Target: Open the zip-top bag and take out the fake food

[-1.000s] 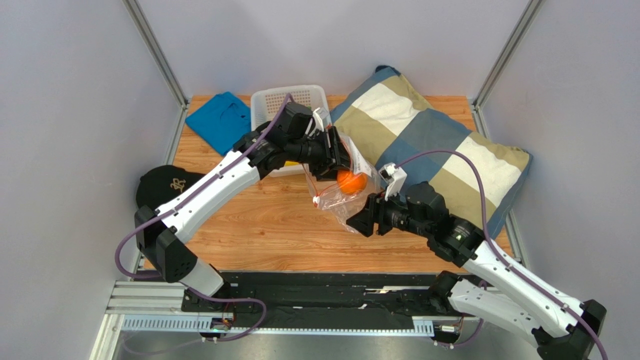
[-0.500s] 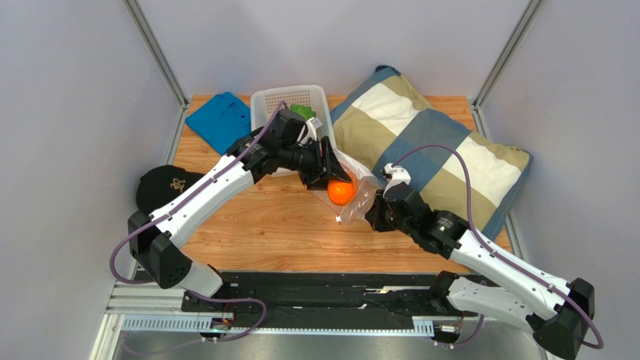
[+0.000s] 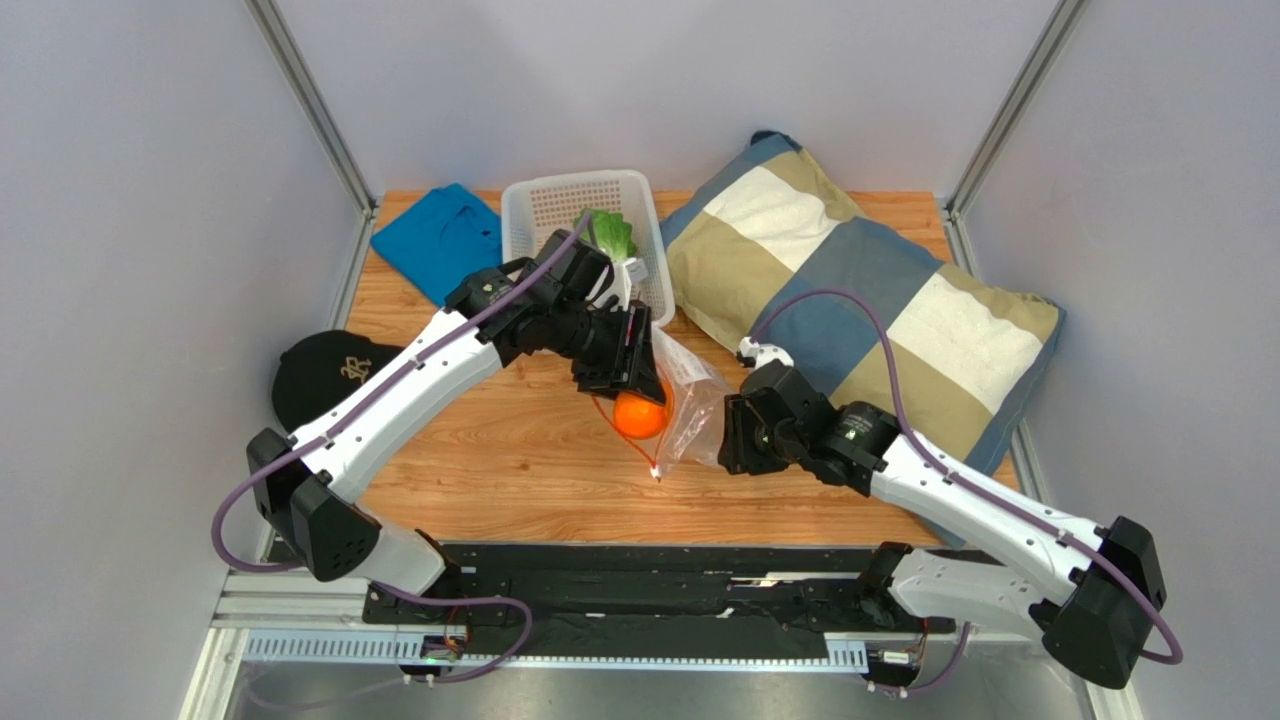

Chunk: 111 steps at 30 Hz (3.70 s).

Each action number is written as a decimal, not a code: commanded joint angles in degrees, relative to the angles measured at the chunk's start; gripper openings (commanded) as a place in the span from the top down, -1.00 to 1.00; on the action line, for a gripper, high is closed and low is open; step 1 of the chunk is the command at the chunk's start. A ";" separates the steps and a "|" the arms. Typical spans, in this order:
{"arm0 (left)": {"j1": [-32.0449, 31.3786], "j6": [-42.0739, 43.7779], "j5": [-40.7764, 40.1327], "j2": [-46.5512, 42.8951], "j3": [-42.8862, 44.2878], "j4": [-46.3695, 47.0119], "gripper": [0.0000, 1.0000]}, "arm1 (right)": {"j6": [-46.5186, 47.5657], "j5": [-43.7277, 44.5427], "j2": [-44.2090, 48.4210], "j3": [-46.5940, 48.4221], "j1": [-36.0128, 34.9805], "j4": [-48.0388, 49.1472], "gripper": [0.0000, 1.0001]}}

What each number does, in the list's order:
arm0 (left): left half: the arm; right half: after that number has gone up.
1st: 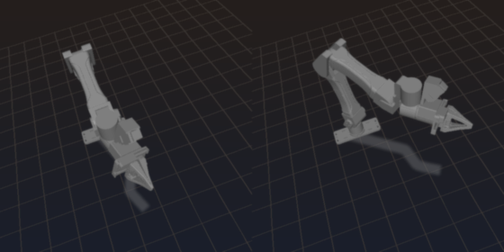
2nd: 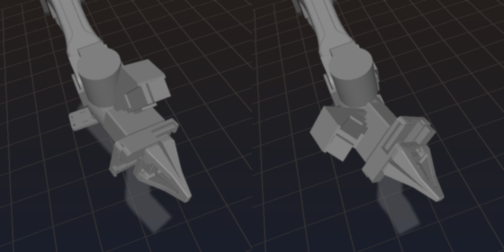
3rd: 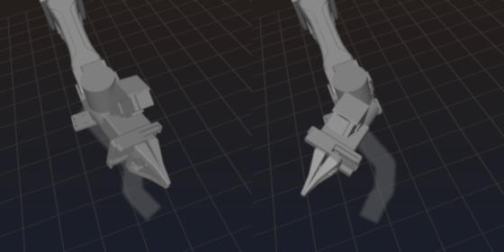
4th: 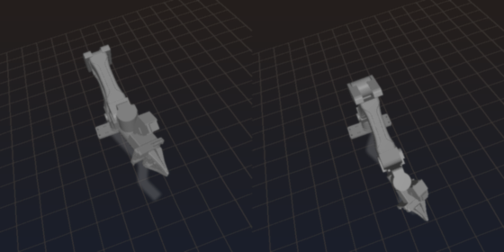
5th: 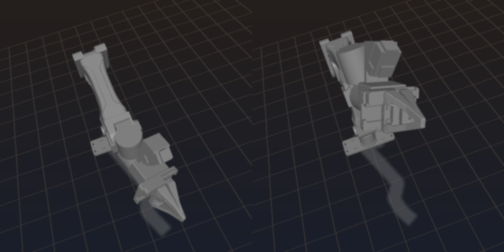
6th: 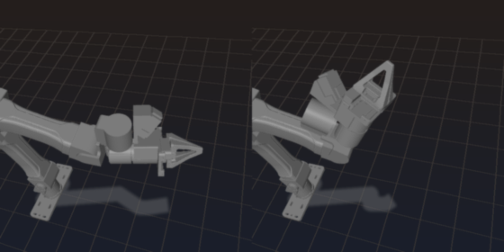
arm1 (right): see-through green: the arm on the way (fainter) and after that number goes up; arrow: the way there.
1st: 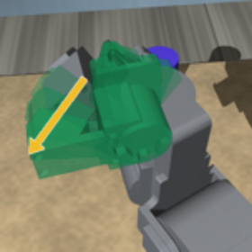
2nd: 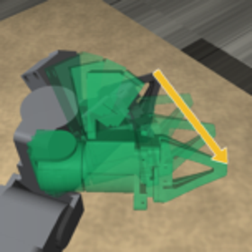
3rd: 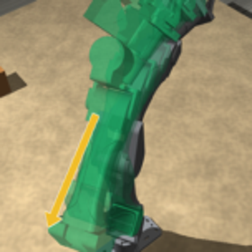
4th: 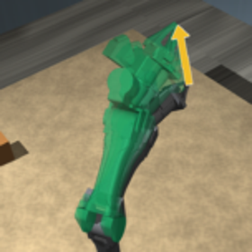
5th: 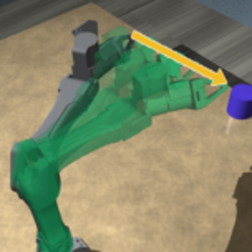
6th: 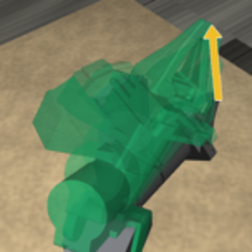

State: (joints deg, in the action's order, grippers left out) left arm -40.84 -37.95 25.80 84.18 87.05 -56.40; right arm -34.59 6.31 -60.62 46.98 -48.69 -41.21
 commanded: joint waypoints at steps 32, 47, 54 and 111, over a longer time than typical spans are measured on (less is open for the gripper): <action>-0.12 13.61 2.06 -2.35 -3.20 -3.01 1.00 | -4.09 -33.73 -6.95 19.46 7.03 15.72 -0.06; -1.00 14.22 3.38 -4.64 -4.69 -2.40 1.00 | -0.66 -32.23 -12.68 20.78 5.88 15.72 0.44; -3.01 14.75 2.33 -7.79 -5.92 -0.73 1.00 | -2.41 -25.04 -15.31 23.32 5.18 11.26 1.00; 9.14 12.47 -37.93 5.94 14.32 -3.81 -0.98 | -2.94 -10.18 3.93 13.32 10.63 -7.04 0.43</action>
State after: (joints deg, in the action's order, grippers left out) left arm -23.77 -27.22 -0.80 109.51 109.67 -52.27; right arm -35.44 -6.02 -56.38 61.19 -38.52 -51.48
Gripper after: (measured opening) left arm 0.989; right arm 0.236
